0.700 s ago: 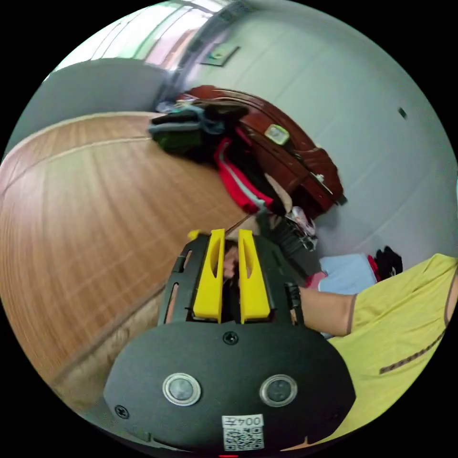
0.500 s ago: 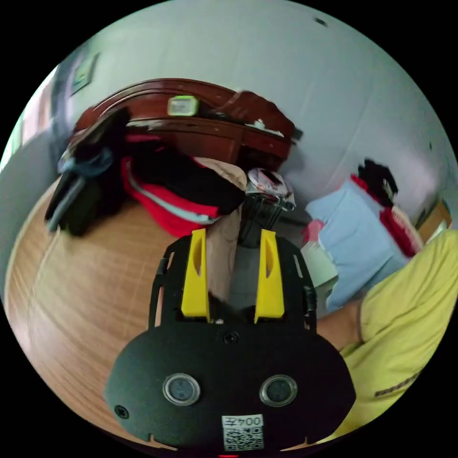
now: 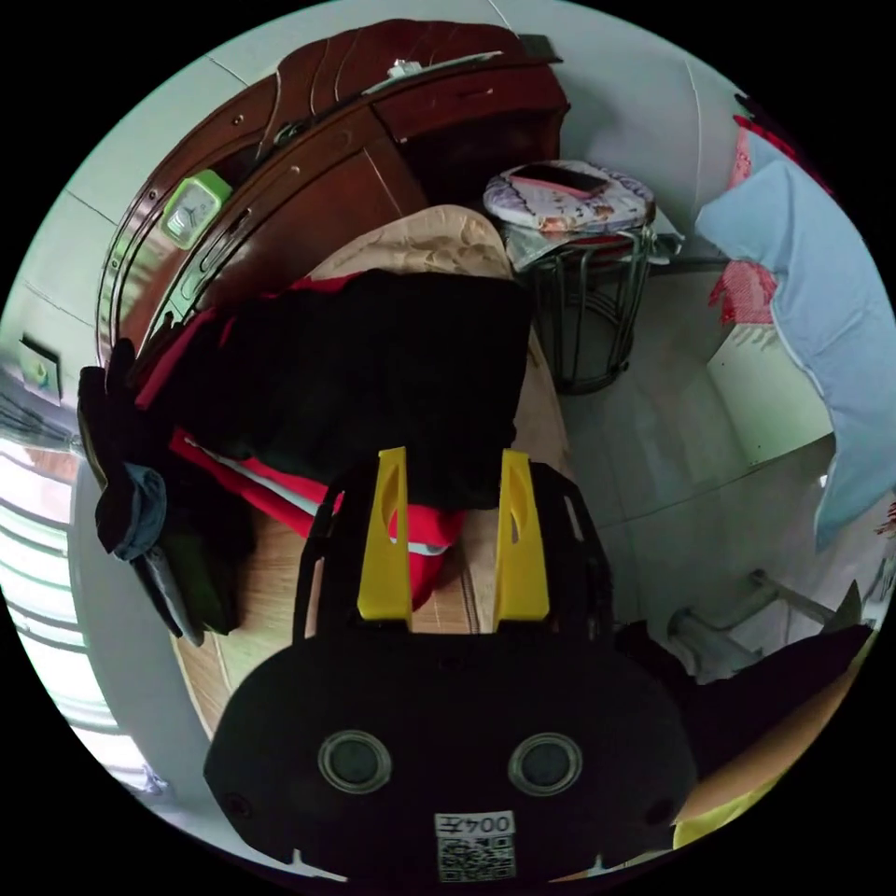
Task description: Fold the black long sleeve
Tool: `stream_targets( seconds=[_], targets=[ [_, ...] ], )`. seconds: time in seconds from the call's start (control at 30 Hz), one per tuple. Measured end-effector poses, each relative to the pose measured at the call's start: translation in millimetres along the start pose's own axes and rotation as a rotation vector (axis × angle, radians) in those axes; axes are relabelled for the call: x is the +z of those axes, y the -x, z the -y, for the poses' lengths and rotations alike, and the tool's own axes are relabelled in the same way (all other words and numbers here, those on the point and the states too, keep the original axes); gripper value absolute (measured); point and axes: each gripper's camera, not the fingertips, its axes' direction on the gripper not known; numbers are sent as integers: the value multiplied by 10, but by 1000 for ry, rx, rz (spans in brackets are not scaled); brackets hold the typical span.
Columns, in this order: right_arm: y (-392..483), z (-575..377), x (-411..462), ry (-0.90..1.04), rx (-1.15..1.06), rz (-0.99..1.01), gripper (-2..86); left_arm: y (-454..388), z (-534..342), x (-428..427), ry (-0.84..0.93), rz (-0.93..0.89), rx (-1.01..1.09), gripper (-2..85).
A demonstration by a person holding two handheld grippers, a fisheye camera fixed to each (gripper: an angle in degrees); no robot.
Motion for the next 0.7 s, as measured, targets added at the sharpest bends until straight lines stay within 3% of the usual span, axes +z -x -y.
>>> stream_targets(
  seconds=[0.1, 0.27, 0.4, 0.47, 0.53, 0.7],
  targets=[
    [-53, 89, -107, -7, 10, -4, 47, 105, 67, 51, 33, -119, 36, 161],
    [-127, 223, -213, -21, 21, 5, 32, 142, -80, 108, 15, 12, 56, 115],
    [-148, 316, -205, -7, 15, 9, 8, 829, -303, 82, -54, -239, -130, 48],
    [-178, 340, -218, -11, 20, 4, 0, 1272, -500, -10, -142, -379, -232, 38],
    [-246, 340, -261, -31, 40, -9, -4, 2009, -1022, -369, -392, -523, -446, 30],
    [-342, 288, -260, -52, 61, -18, -6, 3210, -2518, -1495, -732, -457, -719, 23]
  ],
)
